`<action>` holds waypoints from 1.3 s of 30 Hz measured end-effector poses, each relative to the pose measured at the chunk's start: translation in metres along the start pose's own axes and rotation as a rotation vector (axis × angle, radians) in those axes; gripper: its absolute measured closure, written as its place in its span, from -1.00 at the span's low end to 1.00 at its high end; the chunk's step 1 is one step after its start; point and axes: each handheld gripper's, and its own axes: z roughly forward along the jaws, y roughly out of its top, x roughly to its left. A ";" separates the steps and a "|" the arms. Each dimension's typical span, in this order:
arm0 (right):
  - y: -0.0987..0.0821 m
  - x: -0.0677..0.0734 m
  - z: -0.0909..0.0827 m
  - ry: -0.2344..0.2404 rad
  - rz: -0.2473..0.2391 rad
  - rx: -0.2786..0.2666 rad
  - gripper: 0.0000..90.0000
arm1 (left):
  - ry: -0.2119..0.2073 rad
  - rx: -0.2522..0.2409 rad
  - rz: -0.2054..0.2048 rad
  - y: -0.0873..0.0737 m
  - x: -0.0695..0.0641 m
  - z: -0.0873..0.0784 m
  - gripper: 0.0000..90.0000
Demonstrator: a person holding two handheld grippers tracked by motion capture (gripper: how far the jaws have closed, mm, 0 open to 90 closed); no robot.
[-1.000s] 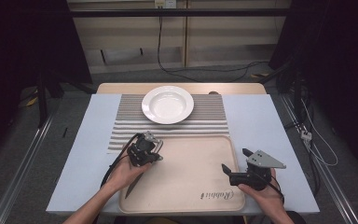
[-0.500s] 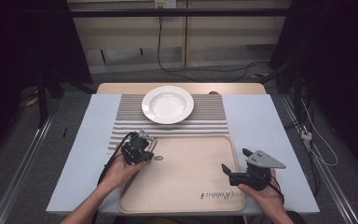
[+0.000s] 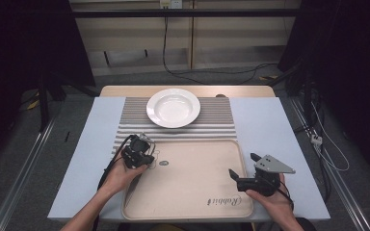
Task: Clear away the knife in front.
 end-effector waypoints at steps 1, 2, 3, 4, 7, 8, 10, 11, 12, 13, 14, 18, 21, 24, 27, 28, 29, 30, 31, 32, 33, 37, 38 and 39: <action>0.000 0.000 0.000 0.000 0.000 0.000 -0.87 | -0.001 0.000 -0.006 0.000 0.001 0.000 1.00; 0.000 0.000 0.000 0.001 -0.001 0.000 -0.87 | 0.006 0.000 -0.007 -0.001 0.002 -0.001 1.00; 0.000 0.000 0.000 0.001 0.000 0.001 -0.87 | 0.009 -0.002 -0.010 -0.001 0.003 -0.001 1.00; 0.000 0.000 0.000 0.001 -0.001 0.000 -0.87 | 0.010 -0.005 -0.017 -0.001 0.004 -0.001 1.00; 0.000 0.000 0.000 0.002 -0.001 0.000 -0.87 | 0.012 -0.001 -0.028 -0.002 0.006 -0.001 1.00; 0.000 0.000 0.000 0.002 -0.001 0.001 -0.87 | 0.025 0.004 -0.030 -0.002 0.006 -0.002 1.00; 0.000 0.000 0.000 0.002 0.000 0.000 -0.87 | 0.030 0.008 -0.034 -0.003 0.009 -0.003 1.00; 0.000 0.000 0.000 0.003 0.000 0.000 -0.87 | 0.031 0.006 -0.040 -0.004 0.010 -0.003 1.00; 0.000 0.000 0.000 0.003 0.000 0.000 -0.87 | 0.029 0.006 -0.047 -0.005 0.012 -0.004 1.00; 0.000 0.000 0.000 0.003 0.000 0.001 -0.87 | 0.033 0.004 -0.050 -0.006 0.013 -0.004 1.00; 0.000 0.000 0.000 0.002 0.001 0.000 -0.87 | 0.031 0.005 -0.050 -0.006 0.015 -0.005 1.00; 0.000 0.000 0.001 0.003 0.000 0.001 -0.87 | 0.027 -0.002 -0.064 -0.008 0.018 -0.005 1.00; 0.000 0.000 0.001 0.002 0.000 0.000 -0.87 | 0.041 0.004 -0.067 -0.008 0.017 -0.006 1.00; 0.000 0.000 0.001 0.002 0.000 0.000 -0.87 | 0.054 0.014 -0.083 -0.007 0.017 -0.006 1.00; 0.000 0.000 0.001 0.002 0.001 0.001 -0.87 | 0.059 0.014 -0.077 -0.007 0.017 -0.006 1.00; 0.000 0.000 0.001 0.003 0.002 0.002 -0.87 | 0.059 0.012 -0.076 -0.007 0.017 -0.006 1.00; 0.000 0.000 0.001 0.003 0.001 0.002 -0.87 | 0.059 0.012 -0.073 -0.008 0.017 -0.006 1.00; 0.000 0.000 0.001 0.003 0.001 0.001 -0.87 | 0.054 0.005 -0.075 -0.008 0.017 -0.006 1.00; 0.000 0.000 0.001 0.003 0.002 0.001 -0.87 | 0.047 -0.008 -0.067 -0.008 0.017 -0.007 0.96; 0.000 0.000 0.001 0.002 0.002 0.001 -0.87 | 0.033 -0.025 -0.060 -0.007 0.017 -0.008 0.89; 0.000 0.000 0.001 0.001 0.002 0.000 -0.87 | 0.018 -0.043 -0.055 -0.007 0.016 -0.010 0.83; 0.000 -0.001 0.000 -0.005 0.004 -0.001 -0.87 | 0.040 -0.113 -0.046 -0.006 0.013 -0.017 0.55; 0.000 -0.001 0.000 -0.004 0.004 -0.001 -0.87 | 0.045 -0.125 -0.041 -0.005 0.012 -0.019 0.44; 0.000 -0.001 0.001 -0.003 0.003 -0.002 -0.87 | 0.043 -0.137 -0.045 -0.005 0.012 -0.021 0.33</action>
